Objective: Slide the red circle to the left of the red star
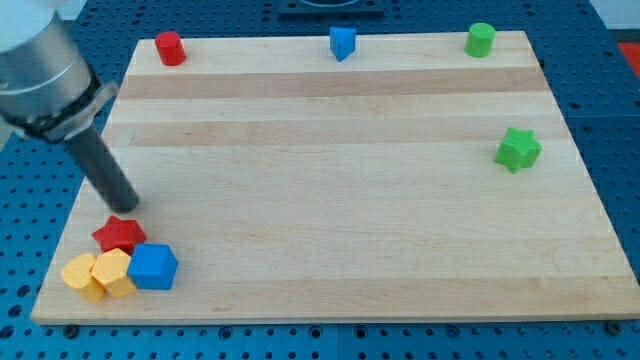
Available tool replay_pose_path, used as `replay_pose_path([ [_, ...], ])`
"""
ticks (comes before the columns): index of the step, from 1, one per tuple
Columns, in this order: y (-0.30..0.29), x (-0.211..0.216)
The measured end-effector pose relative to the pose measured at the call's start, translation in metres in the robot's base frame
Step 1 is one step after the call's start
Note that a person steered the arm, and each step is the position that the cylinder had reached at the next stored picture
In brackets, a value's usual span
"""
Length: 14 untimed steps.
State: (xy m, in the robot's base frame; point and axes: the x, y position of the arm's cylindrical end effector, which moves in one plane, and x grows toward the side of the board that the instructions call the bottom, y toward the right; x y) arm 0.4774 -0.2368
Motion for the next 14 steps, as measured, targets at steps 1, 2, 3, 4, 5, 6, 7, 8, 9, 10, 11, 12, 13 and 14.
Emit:
replay_pose_path([
  [1,0.027,-0.087],
  [2,0.062,-0.166],
  [3,0.081,-0.245],
  [4,0.08,-0.285],
  [5,0.072,-0.286],
  [6,0.052,-0.286],
  [7,0.025,-0.286],
  [8,0.009,-0.285],
  [9,0.007,-0.275],
  [10,-0.014,-0.282],
  [11,-0.019,-0.286],
  [12,-0.027,-0.283],
  [13,-0.028,-0.266],
  [14,-0.027,-0.232],
])
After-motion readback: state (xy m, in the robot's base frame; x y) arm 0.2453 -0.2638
